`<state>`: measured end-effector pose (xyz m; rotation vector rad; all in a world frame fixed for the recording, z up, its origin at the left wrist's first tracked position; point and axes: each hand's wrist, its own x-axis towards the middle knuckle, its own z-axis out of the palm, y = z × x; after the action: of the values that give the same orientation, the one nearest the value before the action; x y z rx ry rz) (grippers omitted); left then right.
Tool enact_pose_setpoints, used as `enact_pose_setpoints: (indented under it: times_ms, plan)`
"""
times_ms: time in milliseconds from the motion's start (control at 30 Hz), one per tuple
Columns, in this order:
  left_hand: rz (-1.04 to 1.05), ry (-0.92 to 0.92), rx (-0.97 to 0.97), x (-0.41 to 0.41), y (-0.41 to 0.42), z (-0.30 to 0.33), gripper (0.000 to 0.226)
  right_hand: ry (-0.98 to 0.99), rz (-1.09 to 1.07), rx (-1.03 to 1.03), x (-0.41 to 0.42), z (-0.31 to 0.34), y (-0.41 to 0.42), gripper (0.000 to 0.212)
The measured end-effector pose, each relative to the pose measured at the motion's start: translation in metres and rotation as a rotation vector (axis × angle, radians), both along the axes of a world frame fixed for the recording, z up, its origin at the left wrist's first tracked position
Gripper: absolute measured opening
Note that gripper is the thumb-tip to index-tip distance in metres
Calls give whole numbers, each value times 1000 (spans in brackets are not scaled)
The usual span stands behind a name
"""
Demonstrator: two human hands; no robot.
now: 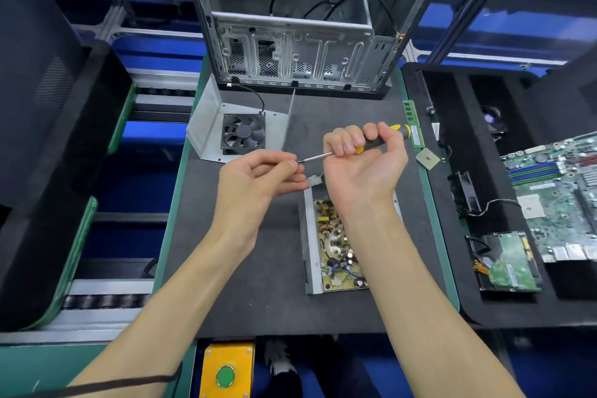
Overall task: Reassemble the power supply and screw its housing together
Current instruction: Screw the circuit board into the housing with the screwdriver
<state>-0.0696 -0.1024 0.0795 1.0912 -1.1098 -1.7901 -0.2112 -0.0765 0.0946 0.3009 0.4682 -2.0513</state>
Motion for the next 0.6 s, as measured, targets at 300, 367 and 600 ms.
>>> enact_pose_setpoints:
  times_ms: [300, 367, 600]
  plan:
    - [-107, -136, -207, -21, 23, 15, 8, -20, -67, -28, -21, 11, 41, 30]
    - [-155, -17, 73, -25, 26, 23, 10, 12, -69, -36, -24, 13, 49, 30]
    - [-138, -349, -406, -41, 59, 32, 15, 50, -45, -59, -38, 16, 79, 29]
